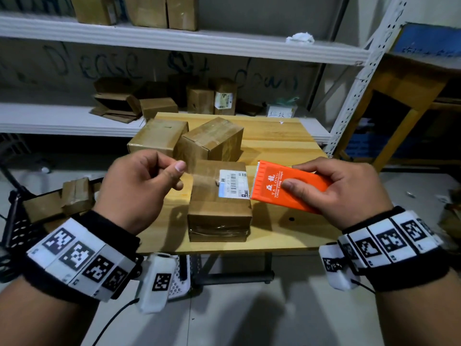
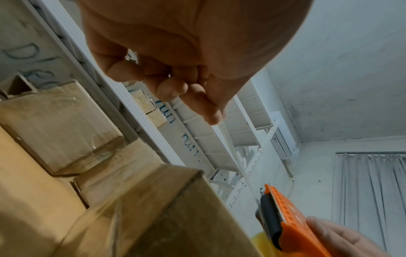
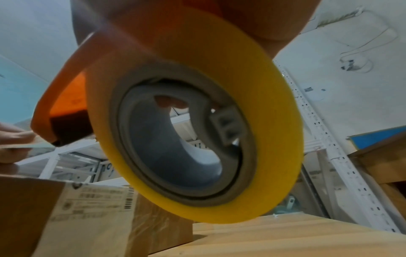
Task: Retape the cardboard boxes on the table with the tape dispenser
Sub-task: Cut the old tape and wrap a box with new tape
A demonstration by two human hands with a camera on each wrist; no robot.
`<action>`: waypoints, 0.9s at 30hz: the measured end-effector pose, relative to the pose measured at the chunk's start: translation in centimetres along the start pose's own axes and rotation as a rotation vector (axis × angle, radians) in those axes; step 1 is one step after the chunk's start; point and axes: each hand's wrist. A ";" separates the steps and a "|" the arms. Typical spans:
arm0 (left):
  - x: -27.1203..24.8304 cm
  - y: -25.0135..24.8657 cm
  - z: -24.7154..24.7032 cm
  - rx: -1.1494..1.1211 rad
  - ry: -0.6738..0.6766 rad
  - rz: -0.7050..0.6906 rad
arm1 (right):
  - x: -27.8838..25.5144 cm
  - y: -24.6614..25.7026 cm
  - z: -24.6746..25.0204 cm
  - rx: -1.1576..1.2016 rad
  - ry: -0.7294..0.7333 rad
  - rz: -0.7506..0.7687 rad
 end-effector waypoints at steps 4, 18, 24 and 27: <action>0.0 0.4 0.0 0.025 -0.010 0.008 | 0.0 -0.3 0.0 -0.019 0.014 -0.009; 0.3 0.7 0.1 0.045 -0.021 0.003 | -0.3 -1.8 0.3 -0.022 0.031 -0.054; 0.0 0.3 0.0 0.062 -0.004 0.012 | -0.4 -1.8 0.5 -0.027 0.036 -0.062; 0.2 0.5 0.2 0.045 -0.019 0.015 | -0.5 -1.9 0.6 -0.021 0.035 -0.078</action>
Point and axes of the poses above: each hand's wrist, its own x-axis towards the middle knuckle, its own z-axis out of the back of the hand, y = z × x, and after that the axes turned 2 degrees about z, right-handed
